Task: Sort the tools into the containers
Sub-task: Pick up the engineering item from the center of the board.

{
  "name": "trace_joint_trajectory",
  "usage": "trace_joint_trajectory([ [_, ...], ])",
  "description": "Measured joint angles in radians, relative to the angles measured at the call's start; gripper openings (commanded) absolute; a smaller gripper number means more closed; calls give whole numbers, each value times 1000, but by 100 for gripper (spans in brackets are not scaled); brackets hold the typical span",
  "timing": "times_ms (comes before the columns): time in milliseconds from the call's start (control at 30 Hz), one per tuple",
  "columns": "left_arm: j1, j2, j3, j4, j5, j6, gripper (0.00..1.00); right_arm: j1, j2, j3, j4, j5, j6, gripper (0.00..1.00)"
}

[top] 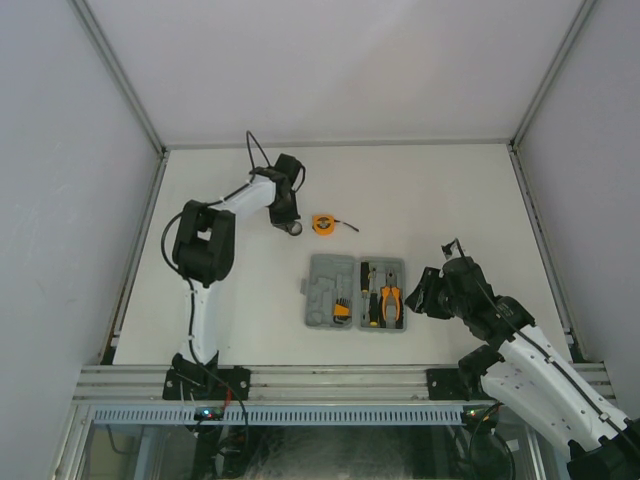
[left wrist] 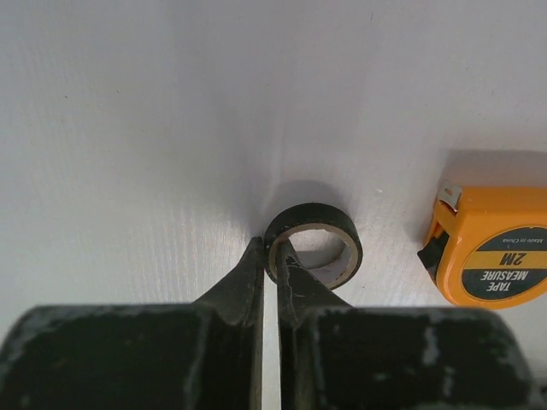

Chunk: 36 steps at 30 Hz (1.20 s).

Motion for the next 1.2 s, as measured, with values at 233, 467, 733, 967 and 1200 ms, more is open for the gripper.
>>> trace_joint_trajectory([
  [233,0,-55,-88,60,-9,2,0,0,-8,0,1,4,0,42],
  [467,0,-226,-271,83,-39,5,0,-19,-36,0,2,24,9,43],
  [733,-23,-520,-394,119,-82,1,0,-65,-75,0,10,83,18,42],
  [967,-137,-678,-500,130,-132,-9,0,-80,-84,0,10,108,11,42],
  [1200,-356,-768,-596,146,-190,-8,0,-86,-76,0,27,64,11,42],
])
